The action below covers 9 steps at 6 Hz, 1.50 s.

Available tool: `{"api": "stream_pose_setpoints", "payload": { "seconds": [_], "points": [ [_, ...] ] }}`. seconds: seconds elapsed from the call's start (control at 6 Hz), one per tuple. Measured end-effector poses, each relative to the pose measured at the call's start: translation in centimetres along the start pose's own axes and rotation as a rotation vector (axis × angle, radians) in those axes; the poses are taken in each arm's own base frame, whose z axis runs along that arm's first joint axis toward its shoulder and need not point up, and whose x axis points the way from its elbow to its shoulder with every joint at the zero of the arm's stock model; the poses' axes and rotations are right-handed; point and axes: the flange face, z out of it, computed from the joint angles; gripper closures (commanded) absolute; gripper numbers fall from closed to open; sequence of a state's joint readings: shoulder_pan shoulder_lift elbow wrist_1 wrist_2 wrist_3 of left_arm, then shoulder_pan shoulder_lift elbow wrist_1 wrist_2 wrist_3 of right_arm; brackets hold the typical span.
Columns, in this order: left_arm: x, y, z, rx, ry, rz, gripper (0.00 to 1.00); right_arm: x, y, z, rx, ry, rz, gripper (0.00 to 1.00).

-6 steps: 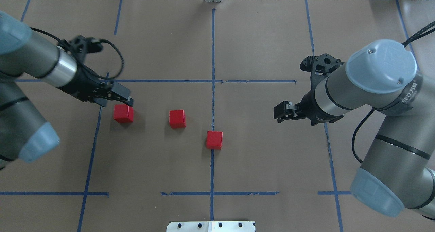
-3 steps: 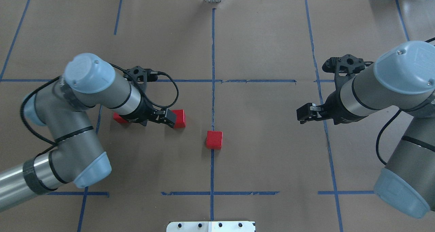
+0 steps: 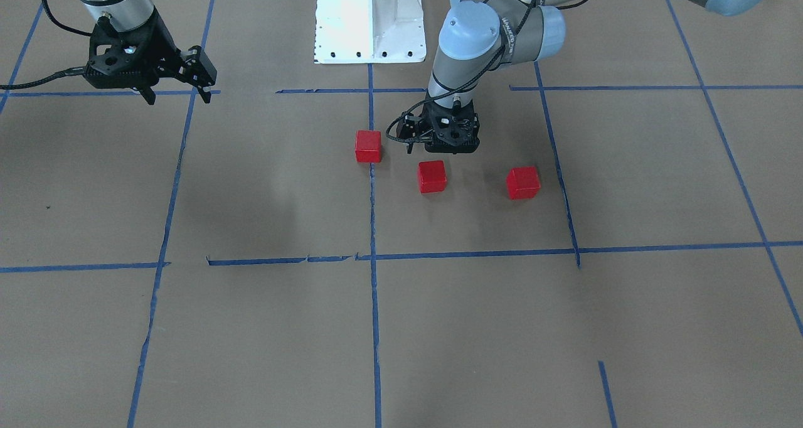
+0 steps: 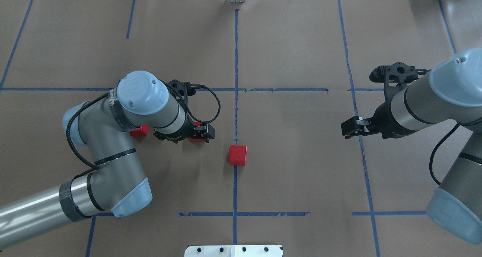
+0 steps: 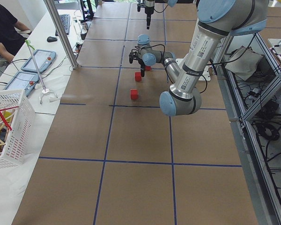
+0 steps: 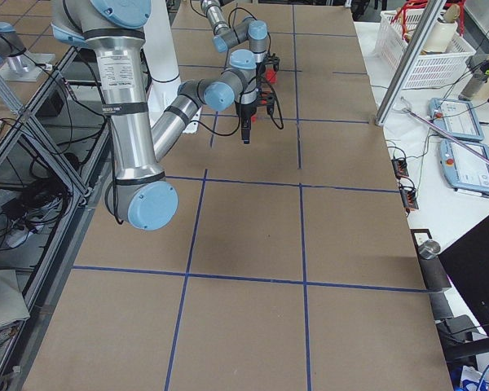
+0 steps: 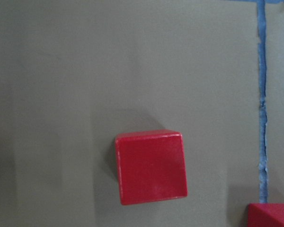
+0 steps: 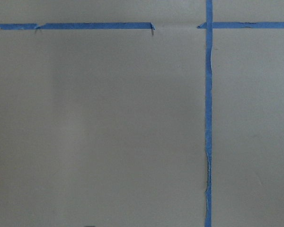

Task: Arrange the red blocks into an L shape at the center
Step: 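Carry the cube with the left gripper and set it beyond the placed cube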

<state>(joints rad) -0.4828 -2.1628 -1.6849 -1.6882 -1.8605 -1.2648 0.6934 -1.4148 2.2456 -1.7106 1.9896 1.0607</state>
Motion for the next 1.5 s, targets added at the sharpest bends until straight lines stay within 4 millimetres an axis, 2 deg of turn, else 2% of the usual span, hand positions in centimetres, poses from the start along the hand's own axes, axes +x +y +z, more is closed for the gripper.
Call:
{"api": "stream_pose_setpoints", "payload": {
  "seconds": [0.33, 0.67, 1.17, 1.33, 1.5],
  "points": [
    [0.7, -0.2, 1.1, 0.030, -0.026, 0.000, 0.05, 0.0, 0.0, 0.0, 0.000, 0.000, 0.001, 0.00],
    [2.3, -1.0, 1.9, 0.045, -0.041, -0.002, 0.15, 0.0, 0.0, 0.0, 0.001, 0.000, 0.003, 0.00],
    [2.0, -1.9, 2.8, 0.110, -0.079, -0.002, 0.18, -0.2, 0.2, 0.3, -0.004, 0.003, 0.008, 0.00],
    [1.9, -2.2, 2.9, 0.128, -0.086, -0.001, 0.29, -0.2, 0.3, 0.5, -0.005, 0.006, 0.006, 0.00],
    [1.8, -2.2, 3.0, 0.135, -0.087, -0.001, 0.65, -0.4, 0.4, 0.7, -0.006, 0.008, 0.002, 0.00]
  ]
}}
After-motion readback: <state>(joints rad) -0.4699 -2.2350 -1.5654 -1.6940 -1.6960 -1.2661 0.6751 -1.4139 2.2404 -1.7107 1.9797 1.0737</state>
